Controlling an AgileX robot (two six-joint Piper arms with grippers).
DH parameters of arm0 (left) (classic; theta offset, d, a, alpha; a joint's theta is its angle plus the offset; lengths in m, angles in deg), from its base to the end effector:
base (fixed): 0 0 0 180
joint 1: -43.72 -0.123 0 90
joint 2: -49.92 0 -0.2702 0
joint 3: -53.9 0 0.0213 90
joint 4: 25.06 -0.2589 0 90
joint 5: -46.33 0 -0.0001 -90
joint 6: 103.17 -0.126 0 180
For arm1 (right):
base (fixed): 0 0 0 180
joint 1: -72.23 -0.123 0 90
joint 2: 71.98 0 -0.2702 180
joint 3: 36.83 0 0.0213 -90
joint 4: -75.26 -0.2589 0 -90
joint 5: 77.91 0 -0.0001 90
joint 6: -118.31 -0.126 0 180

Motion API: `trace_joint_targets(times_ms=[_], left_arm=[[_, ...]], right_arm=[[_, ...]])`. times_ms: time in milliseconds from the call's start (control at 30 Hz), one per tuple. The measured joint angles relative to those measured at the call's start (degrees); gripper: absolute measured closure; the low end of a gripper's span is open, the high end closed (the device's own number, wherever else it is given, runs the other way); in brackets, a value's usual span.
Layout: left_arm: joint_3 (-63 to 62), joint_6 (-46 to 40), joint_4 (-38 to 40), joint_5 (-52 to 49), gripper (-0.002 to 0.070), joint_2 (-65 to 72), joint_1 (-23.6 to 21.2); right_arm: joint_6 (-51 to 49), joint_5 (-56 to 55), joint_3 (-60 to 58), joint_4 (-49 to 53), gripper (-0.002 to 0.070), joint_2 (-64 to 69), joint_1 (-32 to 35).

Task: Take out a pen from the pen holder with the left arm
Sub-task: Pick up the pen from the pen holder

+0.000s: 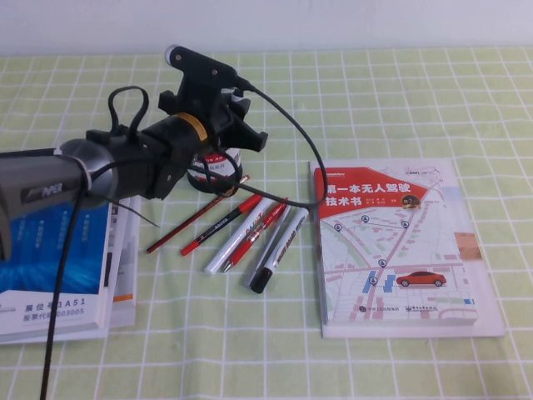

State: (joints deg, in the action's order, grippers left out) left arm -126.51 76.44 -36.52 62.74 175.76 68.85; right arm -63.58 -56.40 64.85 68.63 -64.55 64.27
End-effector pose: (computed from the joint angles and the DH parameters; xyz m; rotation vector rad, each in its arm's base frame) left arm 0.4499 -0.2188 0.1676 0.6357 1.8048 -0.2155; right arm 0.1072 0.0204 0.1612 -0.0277 1.8758 0.2323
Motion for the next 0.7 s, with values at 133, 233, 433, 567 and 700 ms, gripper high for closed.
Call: trace_joint_targets(times_ms=[133, 233, 433, 567, 700], left_arm=[[0.0, 0.0, 0.0, -3.5, 0.0561, -2.4, 0.0], [0.0, 0.0, 0.0, -4.5, 0.0561, -4.8, 0.0], [0.0, 0.0, 0.0, -4.8, 0.0561, -8.7, 0.0], [0.0, 0.0, 0.0, -7.1, 0.0561, -11.9, 0.0], [0.0, 0.0, 0.0, -12.1, 0.0561, -16.9, 0.4]], right_arm=[[0.0, 0.0, 0.0, 0.0, 0.069, 0.0, 0.0], [0.0, 0.0, 0.0, 0.0, 0.069, 0.0, 0.0], [0.0, 0.0, 0.0, 0.0, 0.0691, 0.0, 0.0], [0.0, 0.0, 0.0, 0.0, 0.069, 0.0, 0.0], [0.0, 0.0, 0.0, 0.0, 0.069, 0.0, 0.0]])
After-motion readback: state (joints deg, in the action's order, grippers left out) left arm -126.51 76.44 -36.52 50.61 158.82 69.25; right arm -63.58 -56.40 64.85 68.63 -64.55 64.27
